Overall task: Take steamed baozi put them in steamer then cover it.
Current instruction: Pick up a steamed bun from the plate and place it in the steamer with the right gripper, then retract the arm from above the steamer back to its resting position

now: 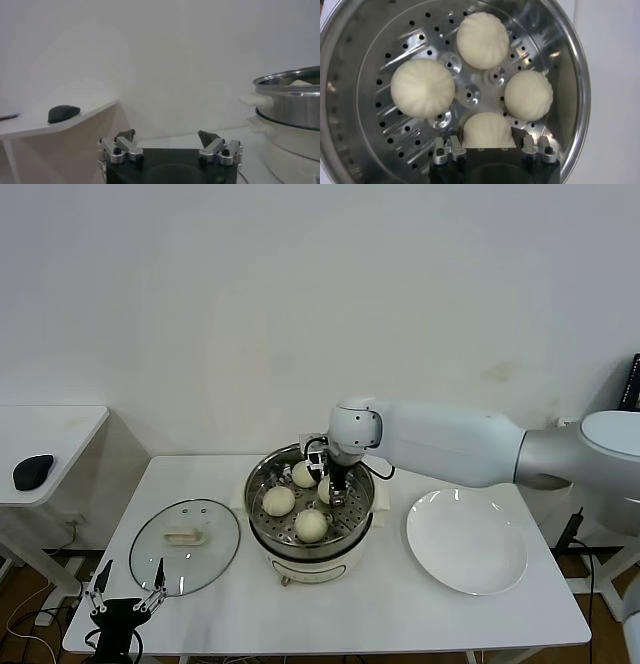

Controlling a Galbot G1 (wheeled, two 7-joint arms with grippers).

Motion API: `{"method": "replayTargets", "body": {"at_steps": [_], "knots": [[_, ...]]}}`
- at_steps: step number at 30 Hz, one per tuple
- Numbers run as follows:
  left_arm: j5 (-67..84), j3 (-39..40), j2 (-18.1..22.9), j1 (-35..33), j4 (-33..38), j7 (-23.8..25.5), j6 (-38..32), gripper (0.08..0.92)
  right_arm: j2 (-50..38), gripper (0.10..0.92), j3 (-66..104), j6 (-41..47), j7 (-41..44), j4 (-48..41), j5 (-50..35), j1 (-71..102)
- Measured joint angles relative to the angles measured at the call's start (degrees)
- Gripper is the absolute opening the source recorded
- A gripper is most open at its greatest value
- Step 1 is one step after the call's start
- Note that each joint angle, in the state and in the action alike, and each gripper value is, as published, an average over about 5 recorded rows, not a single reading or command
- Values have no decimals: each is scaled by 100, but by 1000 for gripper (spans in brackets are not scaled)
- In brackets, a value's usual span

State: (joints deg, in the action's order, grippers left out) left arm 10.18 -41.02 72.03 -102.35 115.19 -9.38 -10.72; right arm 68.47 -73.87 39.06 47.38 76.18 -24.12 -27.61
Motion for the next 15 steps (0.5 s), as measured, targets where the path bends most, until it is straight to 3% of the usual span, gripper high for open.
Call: {"method": "replayTargets", "body": {"at_steps": [4, 10, 15], "knots": [[-4, -2, 6, 0, 17, 2, 1, 823, -146, 810, 113, 43, 1, 161, -61, -94], [-16, 14, 15, 3, 46, 6, 9, 823, -640, 822, 320, 73, -171, 654, -159, -203], [-18, -3, -9, -2, 43, 5, 4, 823, -1322, 823, 693, -33, -873, 1247, -345, 31]]}}
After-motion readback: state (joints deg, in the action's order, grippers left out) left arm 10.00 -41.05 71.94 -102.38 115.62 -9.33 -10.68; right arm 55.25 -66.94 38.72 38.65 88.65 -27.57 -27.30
